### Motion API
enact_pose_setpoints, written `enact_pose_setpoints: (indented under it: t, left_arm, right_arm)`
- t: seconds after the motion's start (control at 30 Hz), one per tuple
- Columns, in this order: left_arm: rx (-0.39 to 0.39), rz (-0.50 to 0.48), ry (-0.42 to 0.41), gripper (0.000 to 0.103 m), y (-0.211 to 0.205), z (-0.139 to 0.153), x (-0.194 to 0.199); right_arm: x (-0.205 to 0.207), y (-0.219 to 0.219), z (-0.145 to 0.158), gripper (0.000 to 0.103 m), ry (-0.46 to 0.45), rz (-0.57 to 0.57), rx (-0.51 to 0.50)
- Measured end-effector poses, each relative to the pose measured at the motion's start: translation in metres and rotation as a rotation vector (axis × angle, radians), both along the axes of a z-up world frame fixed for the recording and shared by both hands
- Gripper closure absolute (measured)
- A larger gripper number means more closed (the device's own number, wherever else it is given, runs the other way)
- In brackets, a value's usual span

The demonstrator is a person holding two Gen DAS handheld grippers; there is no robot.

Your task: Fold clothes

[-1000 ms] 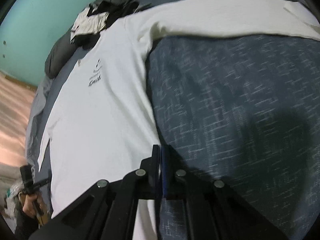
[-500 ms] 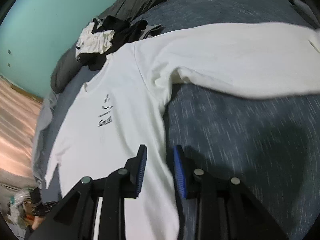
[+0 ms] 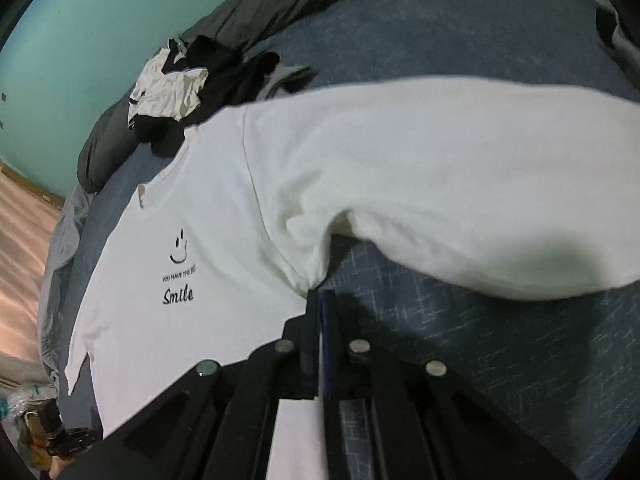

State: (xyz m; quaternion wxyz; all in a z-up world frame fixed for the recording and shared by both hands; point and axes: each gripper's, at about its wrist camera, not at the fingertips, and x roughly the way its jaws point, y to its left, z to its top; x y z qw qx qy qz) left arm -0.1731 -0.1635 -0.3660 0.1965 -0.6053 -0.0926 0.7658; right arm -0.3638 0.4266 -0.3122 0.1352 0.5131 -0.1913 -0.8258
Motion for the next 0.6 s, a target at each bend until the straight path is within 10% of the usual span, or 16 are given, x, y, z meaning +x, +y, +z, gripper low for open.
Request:
enact_pose_setpoints:
  t: [0.33,0.5,0.6]
  left_arm:
    - [0.000,-0.005,-0.003,0.101,-0.010,0.002,0.004]
    - [-0.002,-0.011,-0.009,0.101,-0.004,0.001,-0.004]
    - [-0.004,-0.015,-0.009,0.101,-0.007,0.002,-0.004]
  right_arm:
    - [-0.008,0.012,-0.002,0.083,-0.007,-0.077,-0.076]
    - [-0.015,0.003,-0.004,0.083,0.008,-0.054,-0.047]
    - [-0.018,0.001,0.000,0.100,0.036,-0.063,0.002]
